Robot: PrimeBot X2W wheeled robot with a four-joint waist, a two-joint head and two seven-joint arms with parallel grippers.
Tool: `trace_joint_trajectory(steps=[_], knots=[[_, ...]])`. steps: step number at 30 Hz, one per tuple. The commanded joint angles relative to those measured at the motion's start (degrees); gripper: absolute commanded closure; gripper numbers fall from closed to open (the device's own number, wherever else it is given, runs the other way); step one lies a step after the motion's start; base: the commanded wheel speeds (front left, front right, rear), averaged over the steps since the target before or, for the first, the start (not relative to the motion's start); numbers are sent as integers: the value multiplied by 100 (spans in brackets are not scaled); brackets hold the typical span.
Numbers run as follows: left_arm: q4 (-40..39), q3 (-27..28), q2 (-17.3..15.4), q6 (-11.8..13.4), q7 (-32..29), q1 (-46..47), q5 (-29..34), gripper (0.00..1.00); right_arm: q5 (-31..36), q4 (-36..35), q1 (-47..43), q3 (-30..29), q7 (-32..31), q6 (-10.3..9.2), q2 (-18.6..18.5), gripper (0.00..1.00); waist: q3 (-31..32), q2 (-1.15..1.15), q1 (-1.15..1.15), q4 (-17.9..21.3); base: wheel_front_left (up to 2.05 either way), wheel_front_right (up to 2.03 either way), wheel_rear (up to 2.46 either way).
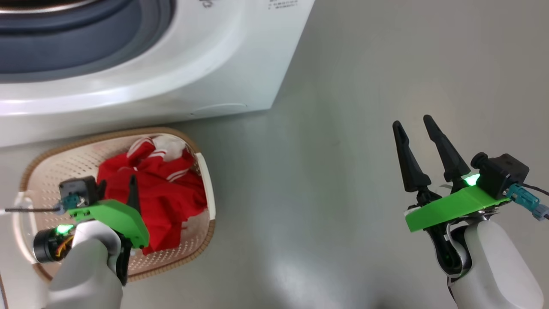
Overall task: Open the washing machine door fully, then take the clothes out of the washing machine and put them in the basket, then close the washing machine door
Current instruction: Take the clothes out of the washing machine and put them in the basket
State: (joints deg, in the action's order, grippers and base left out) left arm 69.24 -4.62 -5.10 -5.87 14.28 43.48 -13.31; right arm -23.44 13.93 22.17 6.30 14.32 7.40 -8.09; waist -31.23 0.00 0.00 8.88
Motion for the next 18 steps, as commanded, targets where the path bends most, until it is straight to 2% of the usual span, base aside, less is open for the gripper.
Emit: trace_joint_trajectory(steps=[1, 18], knots=[[-133, 146, -151, -40, 72, -264, -32, 0, 31, -92, -223, 97, 68, 9, -55, 0, 267, 0, 0, -156, 0, 0, 0], [-2227, 617, -28, -133, 72, -1376, 137, 0, 9, 138, -701, 61, 68, 9, -263, 0, 1411, 0, 0, -525, 0, 0, 0]])
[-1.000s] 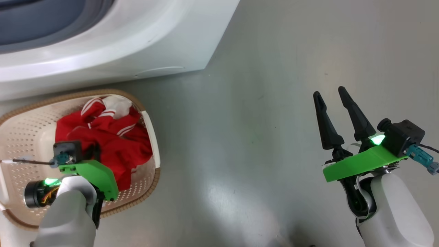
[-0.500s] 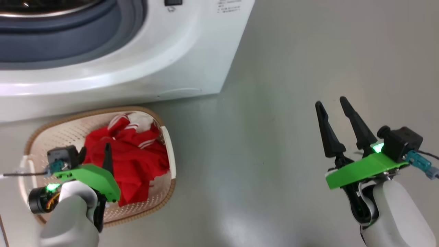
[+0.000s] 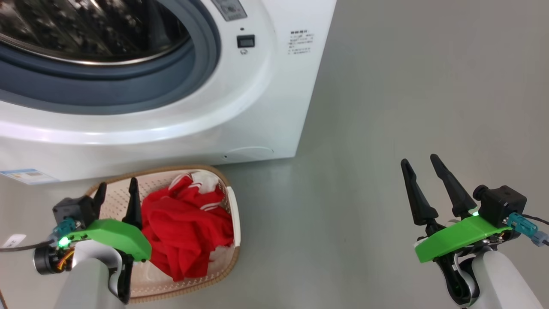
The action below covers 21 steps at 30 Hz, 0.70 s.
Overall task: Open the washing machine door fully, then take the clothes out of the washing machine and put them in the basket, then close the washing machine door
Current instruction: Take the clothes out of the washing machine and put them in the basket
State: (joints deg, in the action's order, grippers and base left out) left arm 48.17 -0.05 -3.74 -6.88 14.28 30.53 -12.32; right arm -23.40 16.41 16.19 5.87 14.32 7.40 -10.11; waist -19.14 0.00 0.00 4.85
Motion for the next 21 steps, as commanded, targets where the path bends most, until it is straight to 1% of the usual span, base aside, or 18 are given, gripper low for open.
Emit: trace_joint_trajectory(steps=[1, 9, 11, 21], knots=[[-256, 183, -156, -35, 72, -139, 70, 0, 1, -103, -127, 103, 68, 9, -68, 0, 249, 0, 0, -135, 0, 0, 0], [-1367, 280, -66, -49, 72, -676, 333, 0, -19, -78, -336, 84, 68, 9, -133, 0, 576, 0, 0, -199, 0, 0, 0], [-1503, 303, -55, -50, 72, -749, 344, 0, -18, -81, -361, 75, 68, 9, -140, 0, 609, 0, 0, -203, 0, 0, 0], [-2743, 480, 15, -55, 72, -1662, 504, 0, -12, -94, -608, -1, 68, 9, -142, 0, 918, 0, 0, -170, 0, 0, 0]])
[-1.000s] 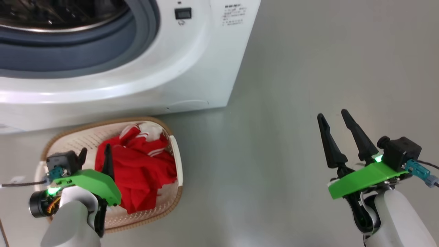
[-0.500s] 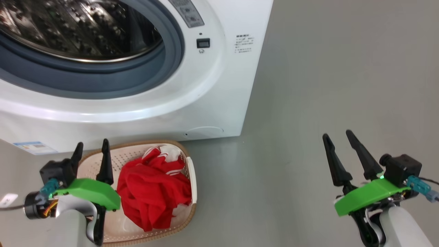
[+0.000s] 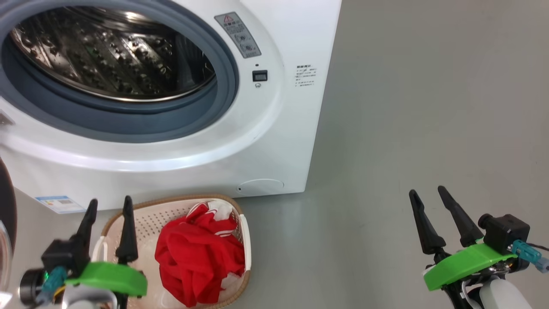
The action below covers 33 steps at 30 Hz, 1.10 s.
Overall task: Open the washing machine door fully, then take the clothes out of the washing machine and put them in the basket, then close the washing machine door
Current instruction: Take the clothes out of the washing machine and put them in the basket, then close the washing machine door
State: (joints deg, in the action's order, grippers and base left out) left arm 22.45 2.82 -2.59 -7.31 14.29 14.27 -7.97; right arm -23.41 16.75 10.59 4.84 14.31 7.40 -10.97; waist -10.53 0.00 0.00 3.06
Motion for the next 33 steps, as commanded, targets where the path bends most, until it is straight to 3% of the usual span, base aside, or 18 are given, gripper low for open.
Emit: trace_joint_trajectory(steps=[1, 12, 33], knots=[[-274, 211, -94, -13, 71, -134, 78, 0, -11, -131, -76, 97, 69, 9, -56, 0, 79, 0, 0, 15, 0, 0, 0], [-1130, 261, -40, 38, 71, -931, 36, 0, -10, -190, -266, 0, 69, 9, -71, 0, 201, 0, 0, 41, 0, 0, 0], [-1207, 87, -30, 181, 71, -931, -57, 0, 1, -175, -265, -3, 69, 9, -34, 0, 231, 0, 0, 79, -17, 17, 0]])
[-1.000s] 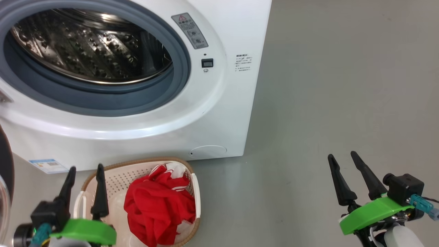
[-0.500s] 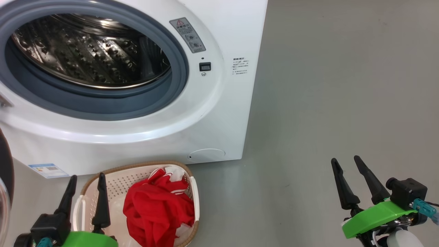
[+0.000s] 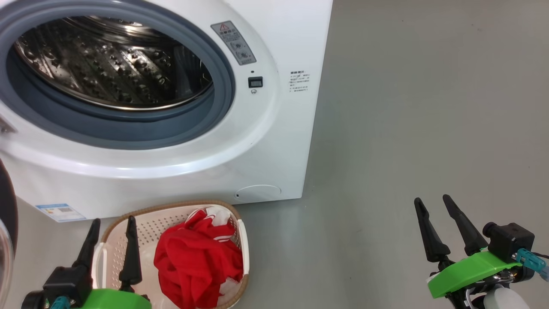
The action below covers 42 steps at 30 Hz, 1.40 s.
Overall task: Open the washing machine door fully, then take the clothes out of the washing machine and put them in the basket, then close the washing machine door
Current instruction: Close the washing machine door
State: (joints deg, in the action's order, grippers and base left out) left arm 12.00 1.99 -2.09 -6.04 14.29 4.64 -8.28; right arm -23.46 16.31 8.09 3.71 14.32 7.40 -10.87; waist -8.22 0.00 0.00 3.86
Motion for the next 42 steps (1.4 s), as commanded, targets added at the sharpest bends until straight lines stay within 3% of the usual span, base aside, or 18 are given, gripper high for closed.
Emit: trace_joint_trajectory(steps=[1, 16, 29, 42], knots=[[-158, 167, -79, 57, 71, 30, -31, 0, 6, -132, -15, 111, 68, 9, -45, 0, 2, 0, 0, -4, -94, 94, 0], [-239, 108, -79, 72, 71, -7, -156, 0, 3, -139, -31, 104, 68, 9, -46, 0, 23, 0, 0, -54, -143, 143, 0], [-166, 92, -79, 97, 71, 30, -258, 0, 21, -147, -19, 110, 68, 9, -39, 0, 9, 0, 0, -152, -22, 22, 0], [-4, 55, -79, 371, 71, -23, -564, 0, 32, -95, 97, 389, 68, 9, -181, 0, 15, 0, 0, -804, 0, 0, 0]])
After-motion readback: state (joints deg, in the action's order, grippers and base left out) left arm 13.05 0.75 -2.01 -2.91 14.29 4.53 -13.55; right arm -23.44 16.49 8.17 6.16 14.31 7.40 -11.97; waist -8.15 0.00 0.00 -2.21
